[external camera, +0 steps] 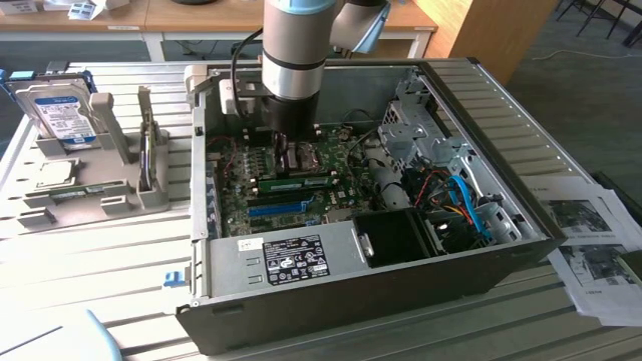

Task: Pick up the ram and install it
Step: 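Press down the ram until it locks into place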

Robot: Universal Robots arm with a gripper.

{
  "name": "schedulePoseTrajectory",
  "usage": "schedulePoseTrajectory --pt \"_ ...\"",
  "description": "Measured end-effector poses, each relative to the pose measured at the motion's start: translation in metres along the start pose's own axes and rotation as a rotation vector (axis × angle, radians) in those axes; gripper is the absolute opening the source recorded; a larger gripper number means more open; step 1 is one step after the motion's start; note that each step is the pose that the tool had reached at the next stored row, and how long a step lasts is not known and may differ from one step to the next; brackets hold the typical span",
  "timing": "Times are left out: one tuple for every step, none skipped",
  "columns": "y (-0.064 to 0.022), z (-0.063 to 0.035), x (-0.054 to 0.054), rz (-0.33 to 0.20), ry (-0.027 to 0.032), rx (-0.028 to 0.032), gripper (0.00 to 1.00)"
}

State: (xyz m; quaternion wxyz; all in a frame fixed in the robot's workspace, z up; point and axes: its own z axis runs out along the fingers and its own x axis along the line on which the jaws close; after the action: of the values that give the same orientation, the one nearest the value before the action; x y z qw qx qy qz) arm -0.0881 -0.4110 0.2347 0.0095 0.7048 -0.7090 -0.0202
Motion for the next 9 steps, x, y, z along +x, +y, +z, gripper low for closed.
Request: schedulePoseTrajectory --pt "0.0000 0.0000 0.0000 0.000 0.0000 0.0000 0.09" --pt "0.0000 0.0004 0.0000 0.000 0.0000 0.0000 0.09" --pt "-0.0001 0.0010 -0.0001 0.000 -0.0002 0.0000 0.09" --pt "-0.0001 0.0017 0.0000 0.000 -0.0001 0.0000 0.09" --pt "-0.0001 0.0024 0.0000 0.000 0.0000 -0.0001 0.09" --pt "-0.0002 0.0031 0.0000 0.000 -0.0001 0.0000 0.09" --pt "-0.0002 0.0036 0.0000 0.000 -0.0001 0.0000 0.09" --pt "-0.0002 0.0040 0.0001 0.000 0.0001 -0.0002 0.09" --pt "-0.0002 0.0042 0.0001 0.000 0.0002 -0.0002 0.09"
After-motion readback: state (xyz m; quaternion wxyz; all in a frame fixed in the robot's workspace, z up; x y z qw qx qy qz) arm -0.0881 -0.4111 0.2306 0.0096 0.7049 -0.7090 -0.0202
